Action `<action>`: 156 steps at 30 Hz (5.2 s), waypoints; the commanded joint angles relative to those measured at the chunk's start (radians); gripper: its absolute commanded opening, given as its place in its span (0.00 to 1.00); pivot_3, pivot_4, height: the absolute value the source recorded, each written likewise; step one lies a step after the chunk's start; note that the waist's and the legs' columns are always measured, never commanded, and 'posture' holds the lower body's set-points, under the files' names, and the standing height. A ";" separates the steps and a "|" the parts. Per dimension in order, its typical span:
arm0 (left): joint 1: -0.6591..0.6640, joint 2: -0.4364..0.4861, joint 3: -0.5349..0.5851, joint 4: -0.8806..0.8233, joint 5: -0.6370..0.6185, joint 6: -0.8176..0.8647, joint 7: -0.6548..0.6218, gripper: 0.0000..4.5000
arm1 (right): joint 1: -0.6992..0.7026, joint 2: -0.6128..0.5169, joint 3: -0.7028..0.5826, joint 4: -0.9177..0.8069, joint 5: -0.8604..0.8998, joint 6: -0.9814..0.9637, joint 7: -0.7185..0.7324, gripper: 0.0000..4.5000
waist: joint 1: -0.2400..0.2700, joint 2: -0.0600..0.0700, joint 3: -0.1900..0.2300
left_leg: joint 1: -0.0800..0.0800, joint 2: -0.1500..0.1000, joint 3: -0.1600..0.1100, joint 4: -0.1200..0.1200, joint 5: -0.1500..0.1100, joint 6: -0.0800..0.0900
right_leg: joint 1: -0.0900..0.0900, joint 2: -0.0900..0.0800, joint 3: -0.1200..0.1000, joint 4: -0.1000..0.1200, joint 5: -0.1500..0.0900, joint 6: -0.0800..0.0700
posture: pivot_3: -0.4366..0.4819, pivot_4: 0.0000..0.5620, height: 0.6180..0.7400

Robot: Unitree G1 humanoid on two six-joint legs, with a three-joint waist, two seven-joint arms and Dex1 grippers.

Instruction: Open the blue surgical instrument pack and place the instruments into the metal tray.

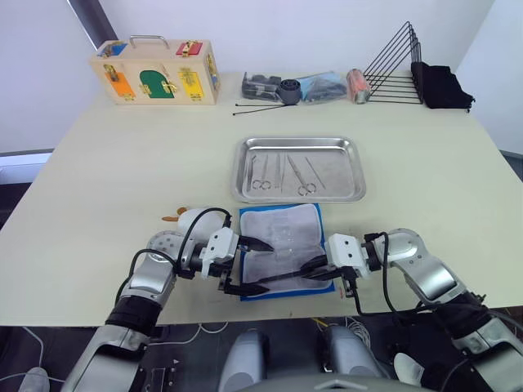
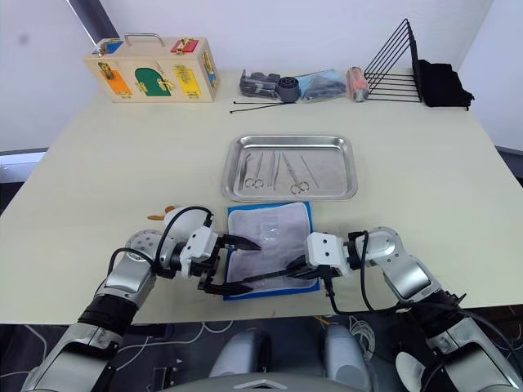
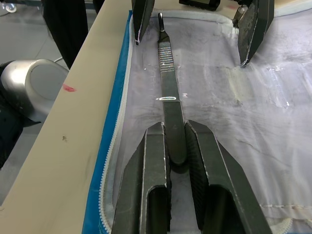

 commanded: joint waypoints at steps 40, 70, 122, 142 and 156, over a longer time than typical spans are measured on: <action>0.022 -0.017 -0.043 0.075 0.050 0.004 -0.014 1.00 | -0.041 -0.444 -0.176 -0.372 0.052 0.290 0.102 0.00 | 0.012 0.001 0.001 | -0.001 -0.001 0.000 0.000 0.000 0.000 | 0.000 -0.001 -0.001 -0.001 0.000 0.000 | 0.48 0.27 1.00; 0.023 -0.026 -0.047 0.056 0.047 0.013 0.001 1.00 | -0.119 -0.203 -0.502 -0.275 0.291 0.782 -0.372 0.00 | 0.023 0.007 0.001 | -0.001 -0.001 0.000 0.000 0.000 0.000 | 0.000 -0.001 0.001 -0.001 0.000 0.000 | 0.48 0.27 1.00; 0.032 -0.039 -0.035 0.091 0.057 -0.014 0.026 1.00 | -0.324 0.409 -0.506 0.072 0.114 0.958 -1.115 0.11 | 0.017 0.009 0.001 | -0.003 -0.001 0.000 0.000 0.000 0.000 | -0.002 -0.001 0.000 0.000 0.000 0.000 | 0.48 0.27 1.00; 0.025 -0.050 0.013 0.025 -0.013 -0.024 0.017 1.00 | -0.239 0.258 -0.510 -0.140 0.223 0.615 -0.762 0.98 | 0.007 0.011 0.001 | -0.004 -0.001 -0.001 -0.001 0.000 0.000 | -0.002 -0.001 -0.002 -0.002 0.000 0.000 | 0.48 0.27 1.00; 0.069 0.027 0.176 -0.440 -0.228 0.272 0.173 1.00 | -0.010 0.109 -0.611 -0.171 0.378 0.294 -0.433 0.98 | 0.005 0.002 0.011 | -0.020 -0.001 -0.003 0.001 0.000 0.000 | -0.015 -0.001 -0.001 0.000 0.000 0.001 | 0.48 0.27 1.00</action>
